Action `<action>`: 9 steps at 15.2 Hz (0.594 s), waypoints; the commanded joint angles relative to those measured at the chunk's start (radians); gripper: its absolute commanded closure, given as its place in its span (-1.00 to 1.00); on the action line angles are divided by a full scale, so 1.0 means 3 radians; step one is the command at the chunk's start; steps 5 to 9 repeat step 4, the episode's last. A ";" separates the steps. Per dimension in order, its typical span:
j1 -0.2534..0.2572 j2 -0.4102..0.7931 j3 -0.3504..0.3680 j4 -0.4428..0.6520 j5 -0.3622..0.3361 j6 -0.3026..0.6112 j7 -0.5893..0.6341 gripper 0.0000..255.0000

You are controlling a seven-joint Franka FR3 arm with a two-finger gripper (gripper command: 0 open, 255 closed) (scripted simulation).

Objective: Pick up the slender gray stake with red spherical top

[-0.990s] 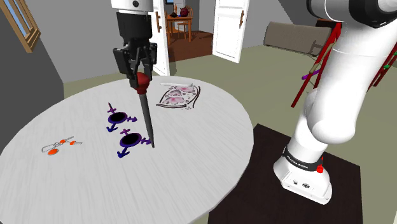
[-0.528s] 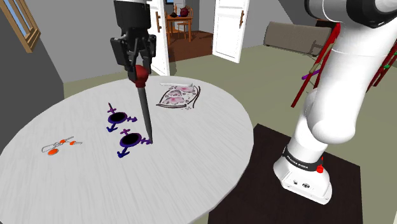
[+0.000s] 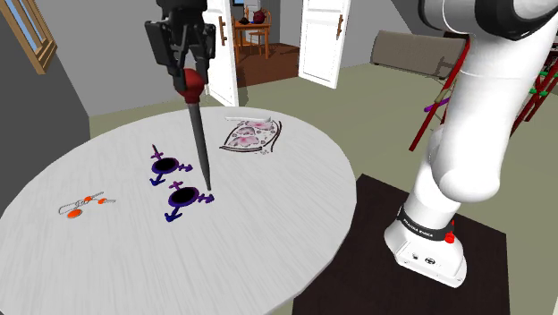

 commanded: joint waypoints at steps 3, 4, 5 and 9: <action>0.0019 0.0060 0.0011 0.0215 -0.0028 -0.0161 0.0027 1.00; 0.0019 0.0060 0.0011 0.0215 -0.0028 -0.0161 0.0027 1.00; 0.0019 0.0060 0.0011 0.0215 -0.0028 -0.0161 0.0027 1.00; 0.0019 0.0060 0.0011 0.0215 -0.0028 -0.0161 0.0027 1.00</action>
